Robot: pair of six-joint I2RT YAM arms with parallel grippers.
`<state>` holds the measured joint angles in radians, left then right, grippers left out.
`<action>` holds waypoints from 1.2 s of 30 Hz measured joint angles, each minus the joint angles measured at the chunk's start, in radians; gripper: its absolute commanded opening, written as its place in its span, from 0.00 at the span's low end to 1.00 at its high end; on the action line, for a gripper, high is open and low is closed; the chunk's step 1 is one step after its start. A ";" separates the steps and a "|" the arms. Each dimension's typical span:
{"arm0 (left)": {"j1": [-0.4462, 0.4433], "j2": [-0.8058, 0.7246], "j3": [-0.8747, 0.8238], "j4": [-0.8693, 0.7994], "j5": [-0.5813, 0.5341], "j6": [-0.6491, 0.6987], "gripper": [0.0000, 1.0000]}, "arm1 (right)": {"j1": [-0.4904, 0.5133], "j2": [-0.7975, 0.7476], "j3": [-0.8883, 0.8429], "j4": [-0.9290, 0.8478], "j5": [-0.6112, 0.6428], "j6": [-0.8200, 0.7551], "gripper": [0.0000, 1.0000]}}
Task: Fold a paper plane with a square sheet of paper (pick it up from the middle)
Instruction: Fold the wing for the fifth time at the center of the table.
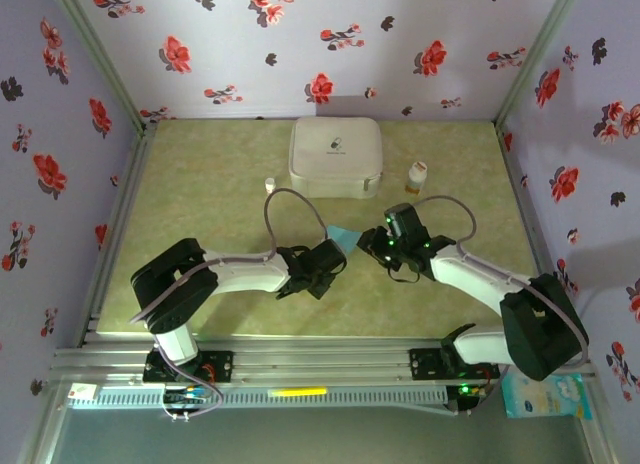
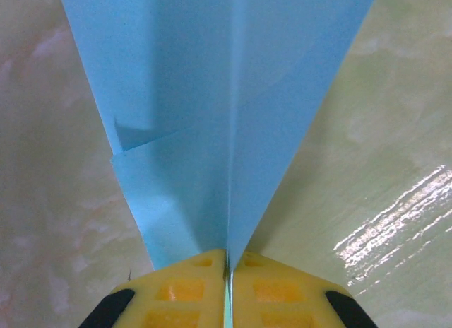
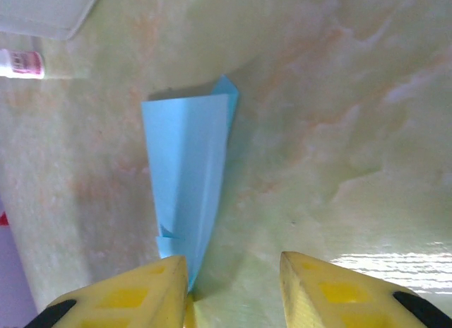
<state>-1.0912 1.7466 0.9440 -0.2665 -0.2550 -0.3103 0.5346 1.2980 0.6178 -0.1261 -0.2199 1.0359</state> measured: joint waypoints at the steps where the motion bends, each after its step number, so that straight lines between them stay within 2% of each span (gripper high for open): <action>1: 0.000 0.000 0.001 0.000 0.004 -0.001 0.09 | 0.000 0.002 -0.006 0.000 0.000 0.000 0.39; 6: 0.015 0.000 0.006 0.016 0.077 -0.019 0.00 | 0.000 0.007 -0.016 0.004 -0.004 0.000 0.39; 13: 0.100 -0.006 -0.020 0.098 0.288 -0.074 0.00 | 0.001 -0.037 -0.092 0.105 -0.020 0.003 0.37; 18: 0.175 -0.007 -0.058 0.177 0.463 -0.127 0.00 | 0.014 -0.042 -0.124 0.202 -0.051 0.008 0.22; 23: 0.235 -0.005 -0.106 0.269 0.612 -0.190 0.00 | 0.042 0.010 -0.124 0.302 -0.095 0.003 0.14; 30: 0.283 0.026 -0.138 0.370 0.754 -0.269 0.00 | 0.058 0.094 -0.125 0.409 -0.126 0.003 0.10; 36: 0.300 0.039 -0.164 0.429 0.822 -0.317 0.00 | 0.060 0.137 -0.125 0.473 -0.123 0.003 0.09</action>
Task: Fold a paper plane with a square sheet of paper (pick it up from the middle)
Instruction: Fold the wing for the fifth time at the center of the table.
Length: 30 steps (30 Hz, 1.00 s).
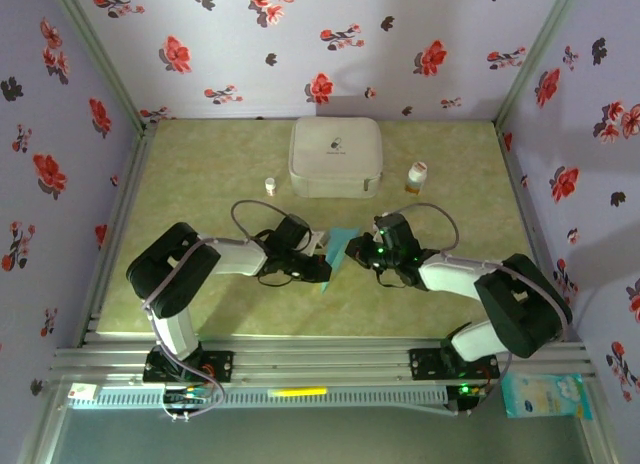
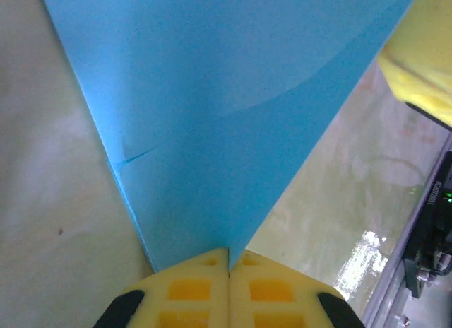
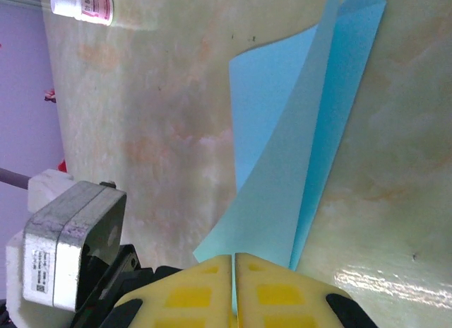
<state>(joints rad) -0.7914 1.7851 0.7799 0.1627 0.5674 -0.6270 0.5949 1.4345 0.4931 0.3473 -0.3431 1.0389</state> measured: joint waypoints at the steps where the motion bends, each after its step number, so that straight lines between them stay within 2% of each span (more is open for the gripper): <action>1: 0.001 0.001 -0.003 0.007 0.006 -0.004 0.00 | 0.000 0.001 -0.002 0.009 0.003 0.000 0.09; 11: 0.013 0.032 -0.042 0.140 0.078 -0.099 0.00 | 0.001 -0.013 -0.078 0.108 0.055 -0.029 0.11; 22: 0.021 0.034 -0.133 0.337 0.092 -0.206 0.00 | 0.002 0.075 -0.061 0.210 -0.075 -0.045 0.09; 30: 0.027 0.034 -0.164 0.401 0.092 -0.257 0.00 | 0.002 0.107 -0.003 0.179 -0.087 -0.091 0.09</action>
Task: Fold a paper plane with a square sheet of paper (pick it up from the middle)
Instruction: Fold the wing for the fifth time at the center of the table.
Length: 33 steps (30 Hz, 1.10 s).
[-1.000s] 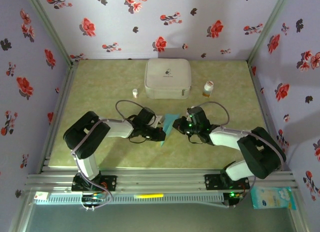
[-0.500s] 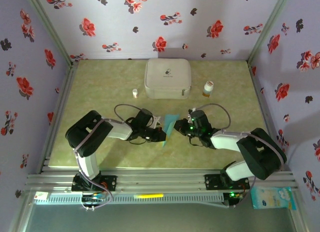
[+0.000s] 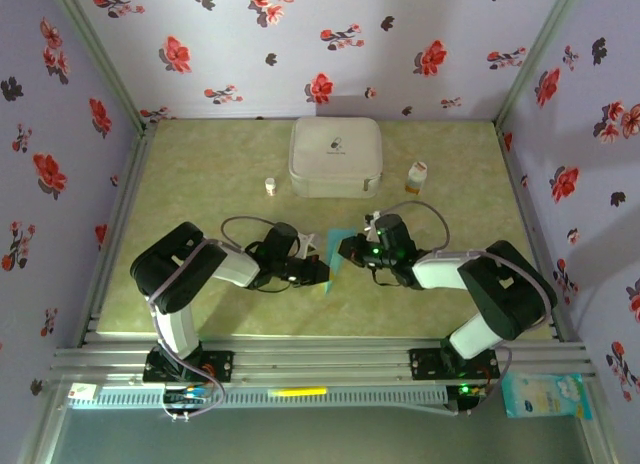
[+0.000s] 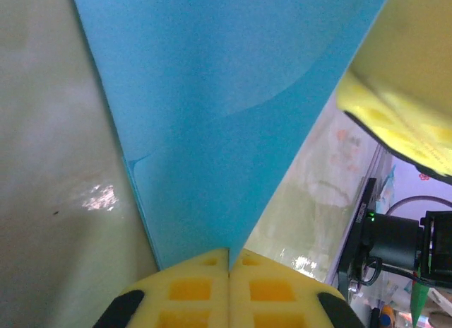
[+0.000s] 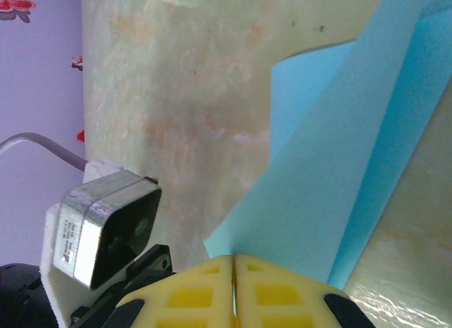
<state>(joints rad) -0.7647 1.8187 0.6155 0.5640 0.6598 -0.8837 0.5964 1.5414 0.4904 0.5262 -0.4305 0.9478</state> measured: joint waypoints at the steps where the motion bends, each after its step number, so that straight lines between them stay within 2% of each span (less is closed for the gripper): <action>1: 0.001 0.000 -0.003 0.004 0.000 -0.002 0.00 | -0.001 0.000 0.004 -0.002 0.000 -0.006 0.09; 21: 0.026 0.015 -0.043 0.099 0.026 -0.096 0.00 | -0.045 0.130 0.060 0.002 -0.103 -0.025 0.10; 33: 0.037 0.015 -0.074 0.157 0.026 -0.142 0.00 | -0.053 0.138 0.060 0.027 -0.126 -0.025 0.10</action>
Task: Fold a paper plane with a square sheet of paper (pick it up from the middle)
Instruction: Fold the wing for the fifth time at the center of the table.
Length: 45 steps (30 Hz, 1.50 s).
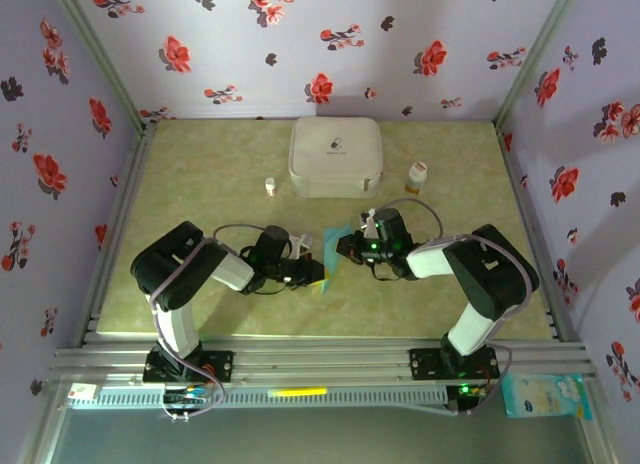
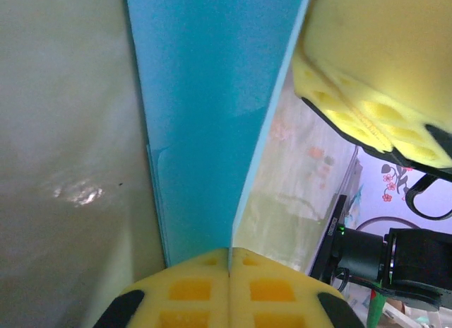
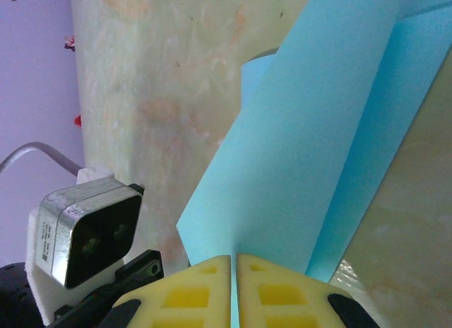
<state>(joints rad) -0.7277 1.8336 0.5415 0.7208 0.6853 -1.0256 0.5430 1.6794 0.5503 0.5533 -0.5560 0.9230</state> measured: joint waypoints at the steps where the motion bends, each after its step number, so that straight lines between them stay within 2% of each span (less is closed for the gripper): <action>1: 0.000 0.001 -0.001 0.002 0.000 -0.003 0.00 | 0.000 0.000 0.000 0.002 -0.003 0.000 0.10; 14: 0.013 0.019 -0.001 0.024 0.023 -0.047 0.00 | 0.000 0.088 0.019 0.076 -0.043 0.024 0.10; 29: 0.021 0.030 -0.001 0.040 0.042 -0.069 0.00 | 0.000 0.101 0.036 0.074 -0.042 0.023 0.11; 45: 0.027 0.040 -0.006 0.064 0.056 -0.073 0.00 | 0.010 0.122 0.137 -0.138 -0.001 -0.026 0.11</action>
<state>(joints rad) -0.7010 1.8740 0.5354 0.7853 0.7410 -1.0988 0.5526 1.8011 0.6876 0.4149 -0.5568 0.8967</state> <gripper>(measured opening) 0.044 0.108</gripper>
